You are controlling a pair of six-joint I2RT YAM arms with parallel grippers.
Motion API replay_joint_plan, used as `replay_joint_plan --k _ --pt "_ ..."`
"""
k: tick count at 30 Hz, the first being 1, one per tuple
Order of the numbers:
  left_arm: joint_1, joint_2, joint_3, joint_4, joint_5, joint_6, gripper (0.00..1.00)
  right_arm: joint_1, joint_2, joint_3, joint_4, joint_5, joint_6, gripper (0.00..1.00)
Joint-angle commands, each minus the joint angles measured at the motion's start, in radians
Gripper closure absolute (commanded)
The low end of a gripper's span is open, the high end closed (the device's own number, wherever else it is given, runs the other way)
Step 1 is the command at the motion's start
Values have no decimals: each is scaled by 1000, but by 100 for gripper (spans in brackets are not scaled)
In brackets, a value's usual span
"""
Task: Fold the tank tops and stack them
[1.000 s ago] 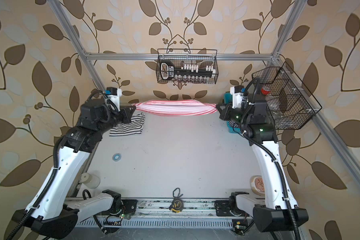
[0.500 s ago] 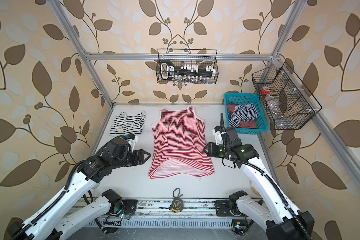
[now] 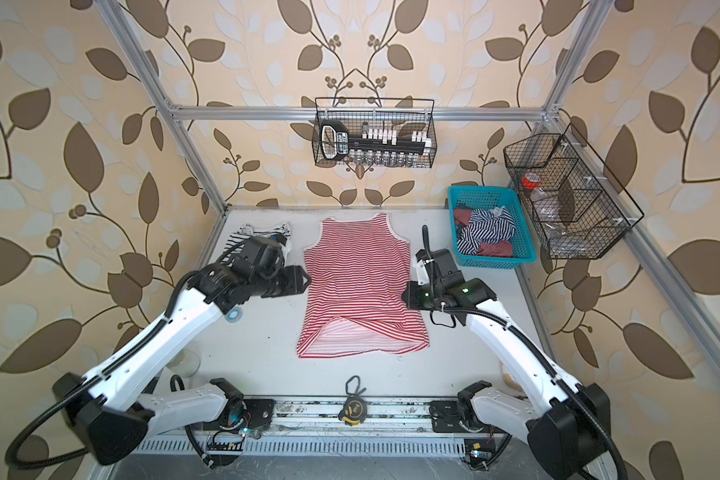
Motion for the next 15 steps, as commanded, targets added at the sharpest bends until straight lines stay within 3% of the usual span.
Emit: replay_joint_plan --k 1,6,10,15 --pt "99 201 150 29 -32 94 56 72 122 15 163 -67 48 78" --pt "232 513 411 24 102 103 79 161 326 42 314 -148 88 62" --pt "243 704 602 4 232 139 87 210 442 52 350 -172 98 62" --pt "240 832 661 90 390 120 91 251 464 6 368 -175 113 63"
